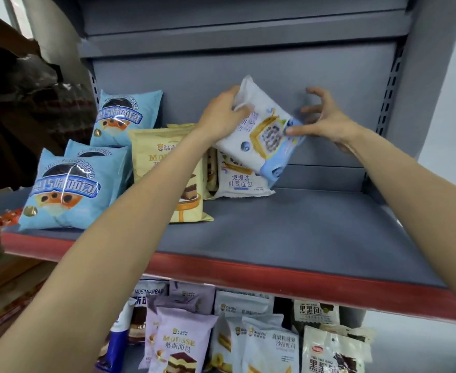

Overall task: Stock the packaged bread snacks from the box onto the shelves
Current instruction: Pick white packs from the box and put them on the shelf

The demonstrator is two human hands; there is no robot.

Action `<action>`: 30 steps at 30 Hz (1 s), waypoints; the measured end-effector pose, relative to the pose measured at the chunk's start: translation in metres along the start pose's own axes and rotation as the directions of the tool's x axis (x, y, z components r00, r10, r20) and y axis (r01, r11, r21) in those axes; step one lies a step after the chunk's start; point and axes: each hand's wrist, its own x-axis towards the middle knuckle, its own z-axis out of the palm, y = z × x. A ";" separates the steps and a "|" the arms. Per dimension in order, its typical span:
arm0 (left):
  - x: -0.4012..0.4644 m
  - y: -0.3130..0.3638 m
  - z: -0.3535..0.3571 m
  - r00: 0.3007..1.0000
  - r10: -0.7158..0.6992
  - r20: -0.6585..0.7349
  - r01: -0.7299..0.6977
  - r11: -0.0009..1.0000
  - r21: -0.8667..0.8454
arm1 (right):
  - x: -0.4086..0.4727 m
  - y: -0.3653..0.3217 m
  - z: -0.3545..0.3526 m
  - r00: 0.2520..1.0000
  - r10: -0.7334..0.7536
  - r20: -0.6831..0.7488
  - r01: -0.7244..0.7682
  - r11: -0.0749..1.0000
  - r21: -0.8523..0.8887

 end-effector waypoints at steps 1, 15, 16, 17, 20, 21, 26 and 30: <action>0.003 -0.001 0.003 0.996 0.036 0.077 -0.041 0.997 0.063 | -0.001 0.003 0.003 1.000 -0.011 0.002 0.011 0.999 -0.051; 0.004 -0.022 0.028 0.979 0.152 0.134 -0.183 0.948 0.261 | -0.014 0.027 0.058 0.945 0.132 0.301 -0.093 0.986 -0.139; 0.003 -0.024 0.028 0.979 0.152 0.134 -0.183 0.948 0.262 | -0.015 0.027 0.059 0.946 0.132 0.295 -0.099 0.987 -0.126; 0.003 -0.025 0.027 0.977 0.154 0.146 -0.189 0.945 0.265 | -0.015 0.025 0.058 0.950 0.123 0.289 -0.091 0.989 -0.119; 0.004 -0.023 0.023 0.972 0.131 0.197 -0.183 0.944 0.276 | -0.010 0.010 0.048 0.970 0.006 0.245 0.043 0.981 -0.191; 0.003 -0.022 0.022 0.974 0.122 0.190 -0.171 0.947 0.270 | -0.007 0.005 0.042 0.971 -0.037 0.238 0.094 0.968 -0.234; -0.009 -0.010 0.022 0.981 -0.058 -0.183 0.038 0.993 -0.111 | -0.009 0.006 -0.001 0.946 0.100 0.310 -0.003 0.954 -0.301; -0.021 0.002 0.036 0.945 -0.300 -0.131 0.187 0.823 -0.536 | -0.009 0.016 -0.009 0.971 0.168 0.169 -0.196 0.966 0.169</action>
